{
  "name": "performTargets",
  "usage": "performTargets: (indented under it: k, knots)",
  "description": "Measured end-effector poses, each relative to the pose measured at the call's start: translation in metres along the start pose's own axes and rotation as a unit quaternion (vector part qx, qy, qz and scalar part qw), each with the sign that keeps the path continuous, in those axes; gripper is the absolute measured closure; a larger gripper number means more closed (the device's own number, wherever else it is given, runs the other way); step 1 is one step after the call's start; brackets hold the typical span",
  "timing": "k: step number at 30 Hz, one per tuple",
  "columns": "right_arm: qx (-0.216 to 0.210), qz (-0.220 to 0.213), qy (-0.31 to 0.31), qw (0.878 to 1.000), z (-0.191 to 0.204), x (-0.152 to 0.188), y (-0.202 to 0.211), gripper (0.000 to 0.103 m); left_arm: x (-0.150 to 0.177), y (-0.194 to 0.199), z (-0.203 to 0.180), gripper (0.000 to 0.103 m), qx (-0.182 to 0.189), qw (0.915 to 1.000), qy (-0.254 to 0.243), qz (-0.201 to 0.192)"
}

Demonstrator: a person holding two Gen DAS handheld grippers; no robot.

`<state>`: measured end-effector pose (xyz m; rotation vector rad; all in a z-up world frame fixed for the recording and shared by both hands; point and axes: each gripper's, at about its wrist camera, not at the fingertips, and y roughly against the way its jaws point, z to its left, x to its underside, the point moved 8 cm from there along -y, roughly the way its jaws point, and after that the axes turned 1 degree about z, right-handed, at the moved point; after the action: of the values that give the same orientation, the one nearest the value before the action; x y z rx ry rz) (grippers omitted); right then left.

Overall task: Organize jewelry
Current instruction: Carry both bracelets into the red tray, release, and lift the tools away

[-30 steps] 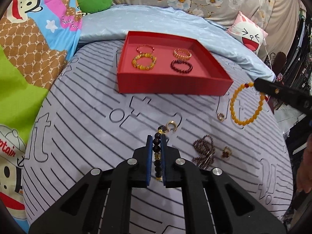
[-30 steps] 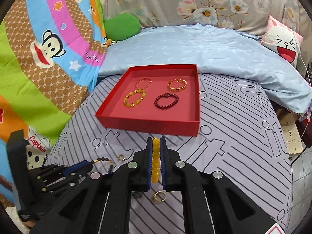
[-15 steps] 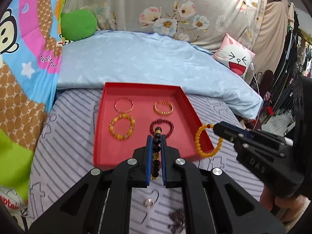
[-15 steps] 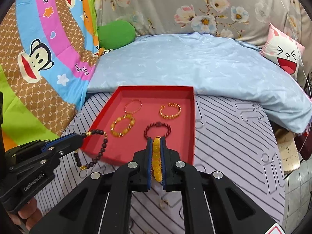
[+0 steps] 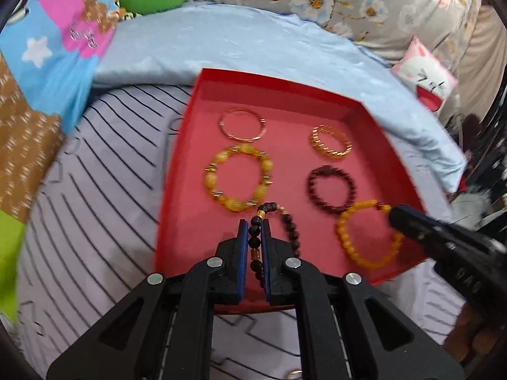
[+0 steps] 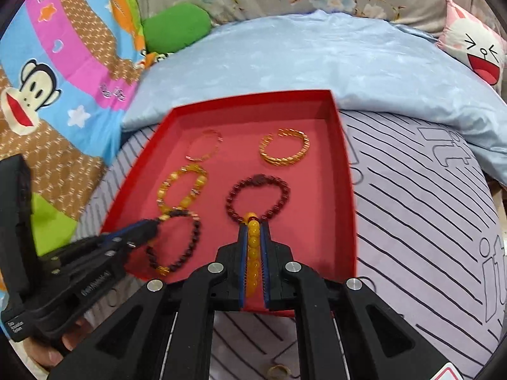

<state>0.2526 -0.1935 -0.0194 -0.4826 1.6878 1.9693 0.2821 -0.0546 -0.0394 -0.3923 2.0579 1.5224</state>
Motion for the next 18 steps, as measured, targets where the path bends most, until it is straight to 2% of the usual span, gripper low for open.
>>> performTargets:
  k: [6,18]
  knots:
    - [0.025,0.005,0.012,1.000,-0.011,0.006,-0.005,0.096,0.003,-0.001,-0.003,0.095,-0.065,0.9967,-0.049,-0.003]
    - [0.049,0.005,0.030,0.998,-0.015,0.019,-0.009,0.095,0.009,0.002,0.001,0.094,-0.066,0.9967,-0.046,-0.003]
